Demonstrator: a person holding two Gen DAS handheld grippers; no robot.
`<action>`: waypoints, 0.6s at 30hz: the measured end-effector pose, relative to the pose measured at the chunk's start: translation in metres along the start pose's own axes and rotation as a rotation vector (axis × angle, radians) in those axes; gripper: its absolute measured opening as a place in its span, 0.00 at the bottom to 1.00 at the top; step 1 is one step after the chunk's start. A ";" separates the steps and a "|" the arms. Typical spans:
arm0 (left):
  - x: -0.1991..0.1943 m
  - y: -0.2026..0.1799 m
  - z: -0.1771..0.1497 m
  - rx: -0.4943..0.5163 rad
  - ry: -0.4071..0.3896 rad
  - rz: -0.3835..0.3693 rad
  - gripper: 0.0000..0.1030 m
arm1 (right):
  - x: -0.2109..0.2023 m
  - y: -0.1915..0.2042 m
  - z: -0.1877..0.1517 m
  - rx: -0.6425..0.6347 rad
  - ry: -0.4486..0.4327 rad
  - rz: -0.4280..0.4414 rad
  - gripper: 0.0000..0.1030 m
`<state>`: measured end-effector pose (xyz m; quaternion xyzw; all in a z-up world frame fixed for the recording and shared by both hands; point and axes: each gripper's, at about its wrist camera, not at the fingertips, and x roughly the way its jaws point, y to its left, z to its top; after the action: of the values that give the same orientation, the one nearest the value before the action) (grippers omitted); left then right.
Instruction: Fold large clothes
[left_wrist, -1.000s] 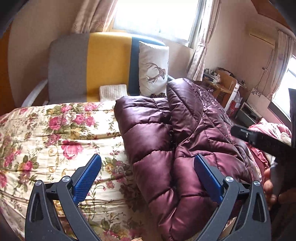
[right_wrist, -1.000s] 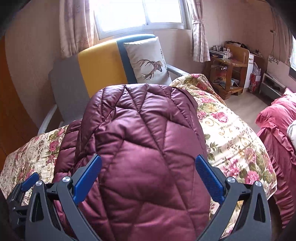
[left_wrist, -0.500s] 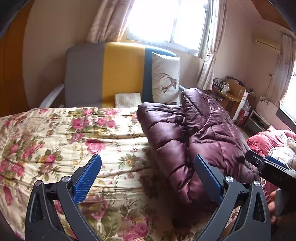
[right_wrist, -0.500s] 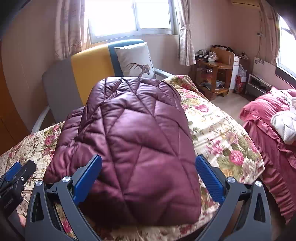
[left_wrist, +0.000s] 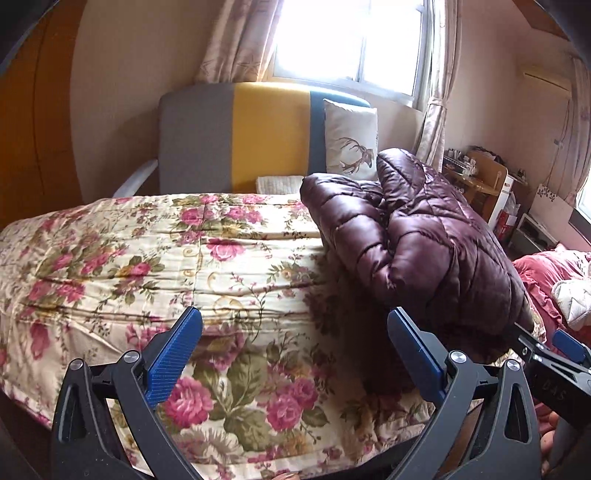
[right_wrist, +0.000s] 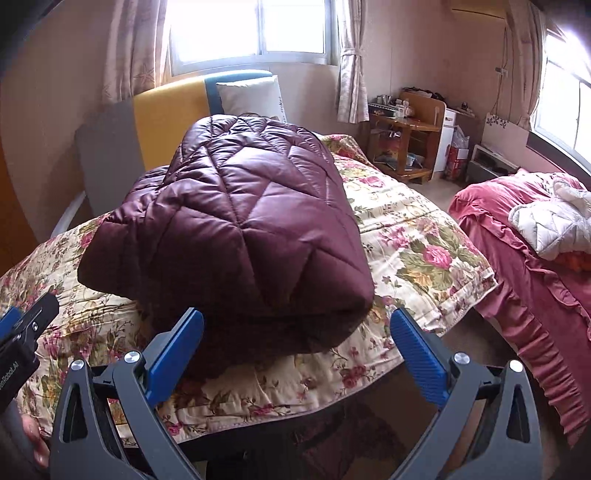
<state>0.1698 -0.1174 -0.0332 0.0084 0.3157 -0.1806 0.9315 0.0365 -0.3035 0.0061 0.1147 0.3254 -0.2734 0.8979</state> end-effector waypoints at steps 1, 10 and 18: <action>-0.001 0.000 -0.002 -0.002 0.002 0.005 0.96 | -0.002 -0.001 -0.002 0.006 -0.007 -0.003 0.98; -0.016 -0.003 -0.008 0.011 -0.040 0.061 0.96 | -0.011 0.006 -0.007 -0.005 -0.036 0.007 0.98; -0.017 -0.004 -0.006 0.008 -0.034 0.056 0.96 | -0.011 0.013 -0.006 -0.030 -0.047 0.010 0.98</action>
<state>0.1524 -0.1150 -0.0274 0.0180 0.2988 -0.1561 0.9413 0.0336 -0.2853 0.0090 0.0964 0.3076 -0.2668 0.9082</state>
